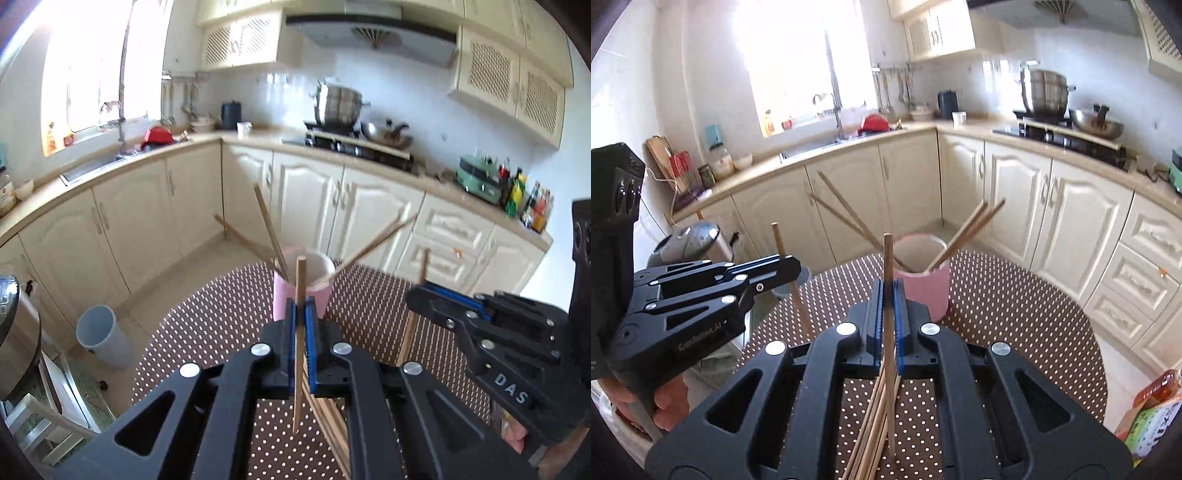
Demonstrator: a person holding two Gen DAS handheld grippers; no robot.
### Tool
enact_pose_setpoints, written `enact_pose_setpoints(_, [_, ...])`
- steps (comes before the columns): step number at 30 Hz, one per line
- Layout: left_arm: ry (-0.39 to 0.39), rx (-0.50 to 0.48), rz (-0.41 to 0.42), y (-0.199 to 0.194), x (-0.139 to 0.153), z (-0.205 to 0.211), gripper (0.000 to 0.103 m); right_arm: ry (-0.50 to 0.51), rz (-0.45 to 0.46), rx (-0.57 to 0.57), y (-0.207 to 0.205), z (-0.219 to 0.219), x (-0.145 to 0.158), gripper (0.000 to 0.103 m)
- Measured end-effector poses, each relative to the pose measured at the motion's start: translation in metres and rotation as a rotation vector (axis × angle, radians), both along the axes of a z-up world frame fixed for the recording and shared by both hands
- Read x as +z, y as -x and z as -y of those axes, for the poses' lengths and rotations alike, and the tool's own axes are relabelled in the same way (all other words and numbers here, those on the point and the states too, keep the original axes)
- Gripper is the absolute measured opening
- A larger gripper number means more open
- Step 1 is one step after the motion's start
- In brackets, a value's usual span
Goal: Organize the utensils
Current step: 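Lift the left gripper's chopstick over the pink cup while the right gripper carries its chopstick there, then lower the left gripper's chopstick into the cup and open it while the right gripper releases its chopstick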
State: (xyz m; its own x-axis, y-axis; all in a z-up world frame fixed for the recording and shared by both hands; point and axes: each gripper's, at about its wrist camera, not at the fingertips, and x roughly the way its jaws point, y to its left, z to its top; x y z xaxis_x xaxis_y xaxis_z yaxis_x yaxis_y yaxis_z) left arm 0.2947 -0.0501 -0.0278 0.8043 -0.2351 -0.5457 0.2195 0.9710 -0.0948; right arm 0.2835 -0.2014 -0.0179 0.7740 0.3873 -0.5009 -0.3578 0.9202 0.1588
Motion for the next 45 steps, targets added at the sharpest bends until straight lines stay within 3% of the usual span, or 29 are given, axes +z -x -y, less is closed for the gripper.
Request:
enact_pose_setpoints(11, [0.078,0.024,0.087,-0.002,0.048,0.003,0.005,-0.024,0.172,-0.024,0.008,0.006,0.051,0.005])
enact_pose_setpoints(23, [0.18,0.061,0.237,-0.041,0.09,0.016,0.005,-0.039,0.29,-0.056,-0.031,0.004,0.089,0.005])
enact_pose_setpoints(31, [0.149,0.096,0.248,-0.07,0.078,0.026,0.005,-0.042,0.342,-0.097,-0.053,0.002,0.09,0.005])
enact_pose_setpoints(43, [0.081,0.092,0.186,-0.083,0.046,0.029,0.007,-0.044,0.278,-0.093,-0.068,0.004,0.064,0.005])
enact_pose_setpoints(44, [0.08,0.098,0.188,-0.082,0.045,0.028,0.013,-0.042,0.273,-0.094,-0.068,0.004,0.062,0.005])
enact_pose_setpoints(45, [0.076,0.103,0.191,-0.081,0.045,0.027,0.027,-0.04,0.265,-0.092,-0.067,0.004,0.06,0.006])
